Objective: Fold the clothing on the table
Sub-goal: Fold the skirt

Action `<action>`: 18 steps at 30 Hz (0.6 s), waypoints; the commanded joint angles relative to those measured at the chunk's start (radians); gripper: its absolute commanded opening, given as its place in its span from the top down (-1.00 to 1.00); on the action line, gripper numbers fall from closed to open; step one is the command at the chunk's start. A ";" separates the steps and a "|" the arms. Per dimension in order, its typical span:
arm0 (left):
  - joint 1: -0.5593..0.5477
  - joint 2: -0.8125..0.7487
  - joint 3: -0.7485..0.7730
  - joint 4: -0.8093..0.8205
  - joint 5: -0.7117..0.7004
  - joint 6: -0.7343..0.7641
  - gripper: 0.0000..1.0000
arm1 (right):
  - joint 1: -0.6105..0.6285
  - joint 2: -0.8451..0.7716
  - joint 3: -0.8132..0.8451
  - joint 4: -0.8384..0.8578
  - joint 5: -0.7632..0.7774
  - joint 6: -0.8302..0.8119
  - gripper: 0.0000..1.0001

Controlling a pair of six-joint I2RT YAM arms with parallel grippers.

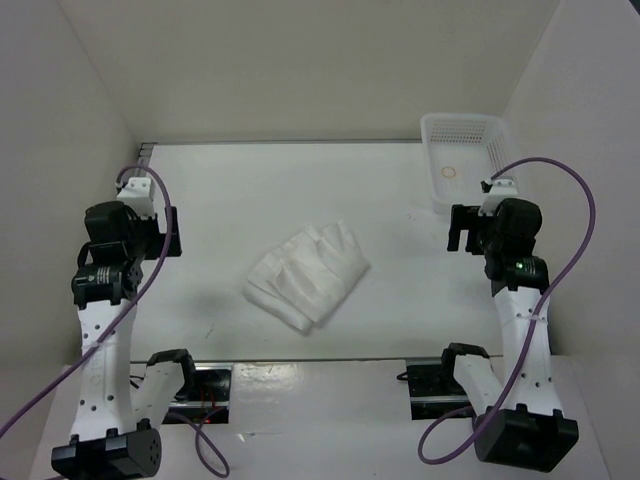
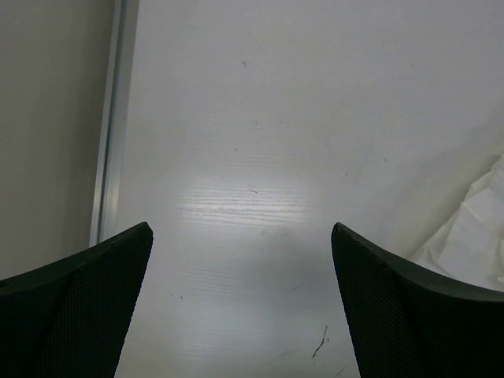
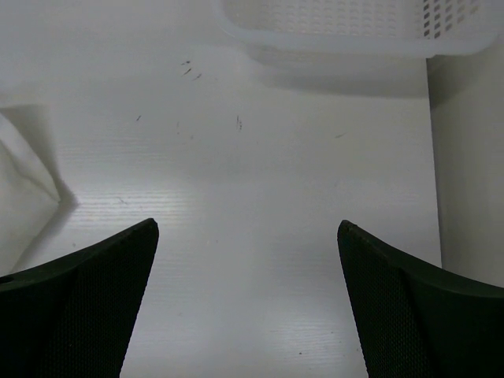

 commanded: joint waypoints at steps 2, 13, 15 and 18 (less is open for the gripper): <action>0.031 0.009 -0.014 0.106 0.069 -0.029 -1.00 | -0.019 -0.036 -0.015 0.097 0.084 0.037 -0.97; 0.218 0.075 -0.017 0.126 0.253 -0.020 -1.00 | -0.098 -0.055 -0.013 0.084 0.064 0.025 -0.97; 0.232 0.066 -0.027 0.126 0.267 -0.020 -1.00 | -0.098 -0.067 -0.013 0.084 0.064 0.025 -0.97; 0.232 0.064 -0.027 0.126 0.278 -0.020 -1.00 | -0.098 -0.076 -0.022 0.084 0.054 0.025 -0.97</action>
